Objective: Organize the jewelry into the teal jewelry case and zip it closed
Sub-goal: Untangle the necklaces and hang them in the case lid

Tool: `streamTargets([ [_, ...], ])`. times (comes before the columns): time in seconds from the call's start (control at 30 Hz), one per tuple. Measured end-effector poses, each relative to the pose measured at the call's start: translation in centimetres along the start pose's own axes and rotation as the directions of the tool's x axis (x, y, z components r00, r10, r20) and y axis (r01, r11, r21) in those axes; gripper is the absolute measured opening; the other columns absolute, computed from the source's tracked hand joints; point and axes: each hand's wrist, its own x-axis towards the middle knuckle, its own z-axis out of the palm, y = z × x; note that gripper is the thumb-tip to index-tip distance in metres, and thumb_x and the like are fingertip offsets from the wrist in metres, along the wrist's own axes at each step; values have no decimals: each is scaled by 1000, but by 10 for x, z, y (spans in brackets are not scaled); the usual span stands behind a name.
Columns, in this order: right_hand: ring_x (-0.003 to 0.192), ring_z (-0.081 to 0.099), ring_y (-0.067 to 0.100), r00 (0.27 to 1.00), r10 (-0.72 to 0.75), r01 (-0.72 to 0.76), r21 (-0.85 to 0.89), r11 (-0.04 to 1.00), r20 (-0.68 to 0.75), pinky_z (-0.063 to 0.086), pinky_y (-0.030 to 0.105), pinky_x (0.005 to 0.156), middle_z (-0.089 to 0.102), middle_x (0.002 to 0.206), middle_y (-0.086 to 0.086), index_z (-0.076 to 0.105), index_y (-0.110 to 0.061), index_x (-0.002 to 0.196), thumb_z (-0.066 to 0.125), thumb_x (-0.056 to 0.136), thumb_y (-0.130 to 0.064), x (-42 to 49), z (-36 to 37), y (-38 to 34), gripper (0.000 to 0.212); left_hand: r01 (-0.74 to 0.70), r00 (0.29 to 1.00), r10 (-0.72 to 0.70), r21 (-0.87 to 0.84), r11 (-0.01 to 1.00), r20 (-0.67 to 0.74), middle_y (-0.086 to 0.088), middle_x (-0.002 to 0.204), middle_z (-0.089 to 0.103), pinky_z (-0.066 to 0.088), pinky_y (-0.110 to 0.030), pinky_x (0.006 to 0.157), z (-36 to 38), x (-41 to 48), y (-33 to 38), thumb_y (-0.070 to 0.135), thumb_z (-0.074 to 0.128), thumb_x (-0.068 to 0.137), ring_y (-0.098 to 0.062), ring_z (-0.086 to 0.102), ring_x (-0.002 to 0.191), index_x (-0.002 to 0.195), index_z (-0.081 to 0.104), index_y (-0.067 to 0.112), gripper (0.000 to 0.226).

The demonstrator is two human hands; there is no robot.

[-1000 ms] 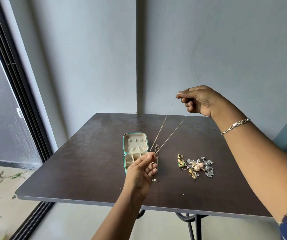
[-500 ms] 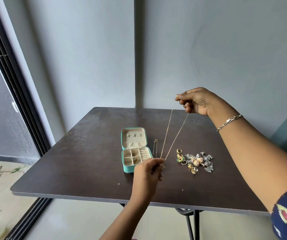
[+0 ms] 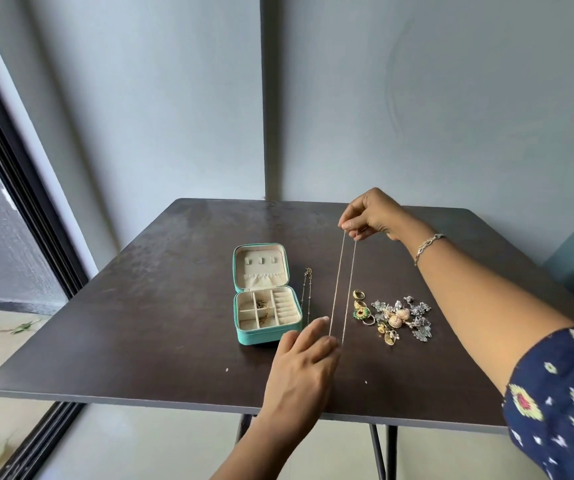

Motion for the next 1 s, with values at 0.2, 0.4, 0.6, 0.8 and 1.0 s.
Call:
streamTargets([
  [0.2,38,49,-2,989,-141,148,-202,968,50,34,8,39,59,58,5,67,7,77,66,73,10,24,31,29,5,40,996,-43,35,999,76,11,81,65,32,-24,83,9,-2,3,24,48,83,-13,43,117,77,66,23,19],
  [0.4,47,51,10,991,-114,126,-236,964,65,38,12,41,59,55,2,67,-4,71,67,74,6,44,54,64,11,129,983,-125,-19,991,133,8,74,58,35,-19,82,16,-3,3,21,54,76,-11,48,89,69,64,21,12],
  [0.6,56,53,14,994,-71,89,-246,965,81,44,11,45,61,64,7,68,-1,77,67,76,3,50,67,85,4,177,972,-169,-36,984,163,7,76,55,33,-18,75,21,-7,2,15,68,69,-12,44,75,72,64,21,8],
  [0.8,43,50,-4,992,-97,119,-298,947,86,37,2,48,59,59,-5,70,-4,79,70,76,-2,50,70,89,3,176,976,-171,-27,984,137,6,77,56,35,-21,74,20,-5,5,24,50,82,-13,46,75,75,67,20,19],
  [1.0,60,50,4,989,-120,139,-313,939,82,40,16,60,61,69,-1,70,-6,78,72,74,-5,49,71,90,5,179,976,-175,-18,984,134,6,80,56,37,-21,76,20,-6,5,24,47,84,-14,52,77,75,66,18,22],
])
